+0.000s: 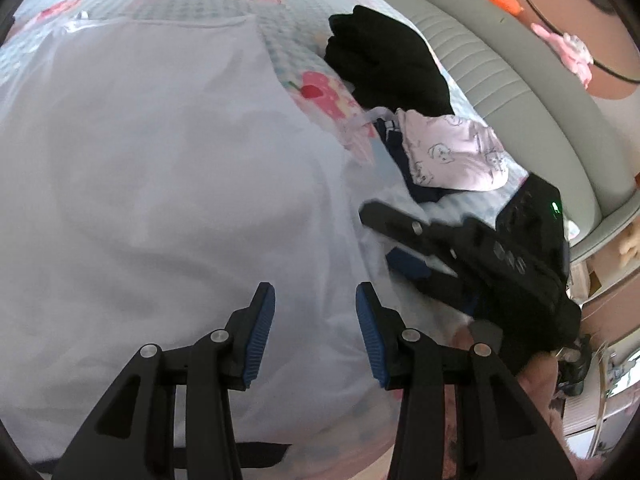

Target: Fold clothes

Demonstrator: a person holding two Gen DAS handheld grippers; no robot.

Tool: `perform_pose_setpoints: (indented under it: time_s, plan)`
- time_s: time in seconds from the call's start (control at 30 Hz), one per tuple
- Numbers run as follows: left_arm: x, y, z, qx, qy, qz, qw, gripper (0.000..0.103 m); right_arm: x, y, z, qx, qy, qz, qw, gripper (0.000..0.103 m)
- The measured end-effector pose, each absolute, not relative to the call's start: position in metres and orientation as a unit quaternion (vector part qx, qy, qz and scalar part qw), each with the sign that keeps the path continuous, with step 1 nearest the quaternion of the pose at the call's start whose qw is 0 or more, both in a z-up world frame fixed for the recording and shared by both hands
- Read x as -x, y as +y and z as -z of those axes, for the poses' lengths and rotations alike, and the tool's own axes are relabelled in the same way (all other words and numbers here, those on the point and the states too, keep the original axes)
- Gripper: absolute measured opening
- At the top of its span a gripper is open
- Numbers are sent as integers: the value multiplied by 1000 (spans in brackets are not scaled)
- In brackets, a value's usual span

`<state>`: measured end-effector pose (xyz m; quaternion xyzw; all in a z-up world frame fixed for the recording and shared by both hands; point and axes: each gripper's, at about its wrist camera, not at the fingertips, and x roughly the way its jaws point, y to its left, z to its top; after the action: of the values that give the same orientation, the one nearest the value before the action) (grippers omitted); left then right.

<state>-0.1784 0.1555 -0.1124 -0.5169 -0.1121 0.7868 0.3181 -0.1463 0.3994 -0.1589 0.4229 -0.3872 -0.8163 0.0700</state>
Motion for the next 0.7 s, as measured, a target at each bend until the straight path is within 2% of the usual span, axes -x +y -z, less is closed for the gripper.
perform_pose_setpoints:
  time_s: [0.1, 0.2, 0.37, 0.53, 0.67, 0.7]
  plan:
    - [189, 149, 114, 517, -128, -788, 308, 44, 150, 395, 160, -424, -376, 821, 71, 32]
    - [198, 148, 113, 515, -151, -785, 308, 45, 146, 391, 147, -402, -363, 837, 82, 25]
    - [199, 149, 113, 507, -151, -796, 295, 45, 137, 373, 119, -362, -331, 862, 125, 25]
    - [203, 133, 113, 499, -137, -818, 250, 45, 144, 345, 129, -408, -298, 846, 168, 27]
    - [207, 118, 117, 503, -158, -816, 237, 45, 141, 327, 129, -423, -258, 848, 187, 47]
    - [206, 117, 117, 503, -159, -815, 239, 45, 140, 325, 124, -417, -253, 850, 197, 49]
